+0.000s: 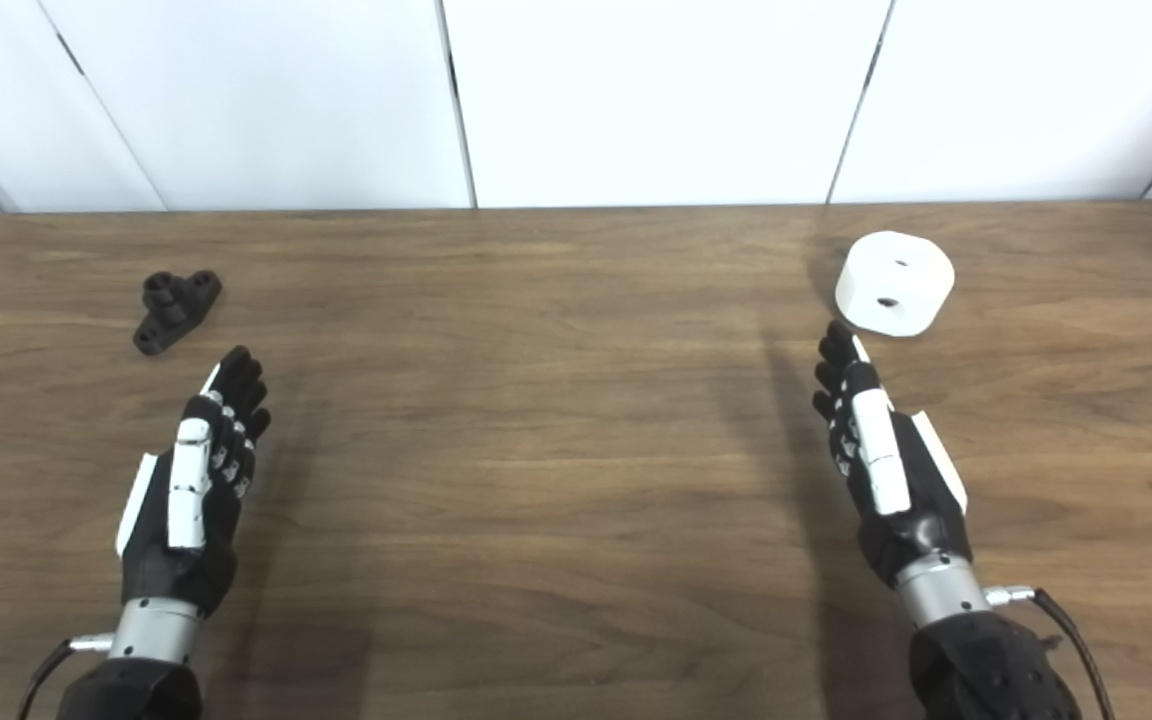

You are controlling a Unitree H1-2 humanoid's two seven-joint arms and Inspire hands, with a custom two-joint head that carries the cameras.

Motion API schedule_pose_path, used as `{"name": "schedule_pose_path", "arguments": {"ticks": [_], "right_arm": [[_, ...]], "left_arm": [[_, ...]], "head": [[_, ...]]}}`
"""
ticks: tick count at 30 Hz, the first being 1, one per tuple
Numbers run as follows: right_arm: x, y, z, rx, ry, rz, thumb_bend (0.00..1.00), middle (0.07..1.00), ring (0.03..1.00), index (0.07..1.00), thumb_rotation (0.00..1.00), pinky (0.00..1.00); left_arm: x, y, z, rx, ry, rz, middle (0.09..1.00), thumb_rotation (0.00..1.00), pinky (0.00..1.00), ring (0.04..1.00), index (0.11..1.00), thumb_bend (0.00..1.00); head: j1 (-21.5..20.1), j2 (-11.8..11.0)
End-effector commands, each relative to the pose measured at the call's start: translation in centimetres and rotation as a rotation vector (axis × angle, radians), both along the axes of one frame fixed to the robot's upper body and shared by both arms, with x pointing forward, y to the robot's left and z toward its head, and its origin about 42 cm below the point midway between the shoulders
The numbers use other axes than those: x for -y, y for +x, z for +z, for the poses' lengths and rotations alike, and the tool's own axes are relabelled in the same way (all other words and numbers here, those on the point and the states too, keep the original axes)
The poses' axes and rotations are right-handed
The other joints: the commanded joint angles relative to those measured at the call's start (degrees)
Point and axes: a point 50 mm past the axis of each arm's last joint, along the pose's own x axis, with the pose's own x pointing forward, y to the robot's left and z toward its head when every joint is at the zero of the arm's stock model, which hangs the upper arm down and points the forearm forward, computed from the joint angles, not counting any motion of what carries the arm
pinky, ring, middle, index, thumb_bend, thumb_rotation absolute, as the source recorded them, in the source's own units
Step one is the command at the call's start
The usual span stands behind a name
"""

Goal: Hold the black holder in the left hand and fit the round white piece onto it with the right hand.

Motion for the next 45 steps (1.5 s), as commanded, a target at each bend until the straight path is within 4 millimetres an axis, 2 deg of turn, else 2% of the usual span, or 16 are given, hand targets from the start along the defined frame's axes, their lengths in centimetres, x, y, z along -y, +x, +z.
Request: {"name": "schedule_pose_path", "arguments": {"ticks": [1,11,17,18,20,25,28,29,34,38,43,45], "right_arm": [[-0.5,0.2,1.6,0.099,-0.001,-0.003,0.63,1.0,1.0,0.997,1.0,1.0],[-0.5,0.0,1.7,0.11,0.026,-0.023,0.61,1.0,1.0,0.99,1.0,1.0],[-0.1,-0.3,1.6,0.112,0.026,-0.017,0.6,1.0,1.0,0.99,1.0,1.0],[0.0,-0.4,1.6,0.109,0.03,-0.017,0.6,1.0,1.0,0.99,1.0,1.0],[0.2,-0.6,1.5,0.104,0.032,-0.017,0.59,1.0,1.0,0.991,1.0,1.0],[1.4,-1.3,0.5,0.099,0.023,-0.004,0.59,1.0,1.0,0.996,1.0,1.0],[2.1,-1.5,-0.2,0.104,0.021,0.007,0.62,1.0,1.0,0.995,1.0,1.0],[2.2,-1.6,-0.4,0.105,0.023,0.01,0.63,1.0,1.0,0.995,1.0,1.0],[2.9,-2.0,-1.3,0.088,0.015,0.021,0.63,1.0,1.0,1.0,1.0,1.0],[3.4,-2.2,-1.7,0.062,0.007,0.023,0.64,1.0,1.0,1.0,1.0,1.0],[3.5,-2.3,-1.9,0.055,0.003,0.031,0.63,1.0,1.0,1.0,1.0,1.0],[3.5,-2.4,-2.0,0.057,0.011,0.037,0.59,1.0,1.0,1.0,1.0,1.0]], "left_arm": [[0.2,-1.1,0.6,0.022,-0.01,0.016,0.974,1.0,1.0,0.987,0.962,0.53],[0.3,-1.1,0.8,0.01,0.003,0.027,0.971,1.0,1.0,0.988,0.956,0.55],[0.5,-1.2,0.7,0.007,0.005,0.025,0.97,0.99,1.0,0.989,0.955,0.54],[0.6,-1.3,0.7,0.009,0.006,0.024,0.971,0.99,1.0,0.989,0.956,0.54],[0.8,-1.5,0.5,0.012,0.006,0.023,0.967,1.0,1.0,0.985,0.956,0.53],[1.9,-2.1,-0.1,0.003,0.013,0.018,0.966,0.97,1.0,0.986,0.963,0.5],[2.6,-2.4,-0.5,0.001,0.013,0.013,0.982,0.96,1.0,0.997,0.972,0.45],[2.8,-2.6,-0.6,-0.002,0.014,0.015,0.983,0.96,1.0,0.998,0.972,0.44],[3.9,-3.0,-1.3,0.0,0.013,0.006,0.977,0.93,1.0,1.0,0.964,0.41],[4.4,-3.3,-1.8,0.002,0.021,-0.013,0.992,0.95,1.0,1.0,0.983,0.37],[4.7,-3.8,-2.1,-0.012,0.054,-0.007,0.986,0.96,1.0,1.0,0.978,0.4],[4.8,-3.8,-2.1,-0.014,0.073,0.005,0.974,0.96,1.0,0.997,0.967,0.4]], "head": [[-0.11,0.31],[-0.27,0.76],[0.79,-0.81],[2.46,-2.25],[3.87,-3.45],[8.94,-8.11],[11.64,-10.86],[11.92,-11.11],[15.47,-15.51],[16.09,-16.85],[15.8,-18.1],[15.8,-18.1]]}}
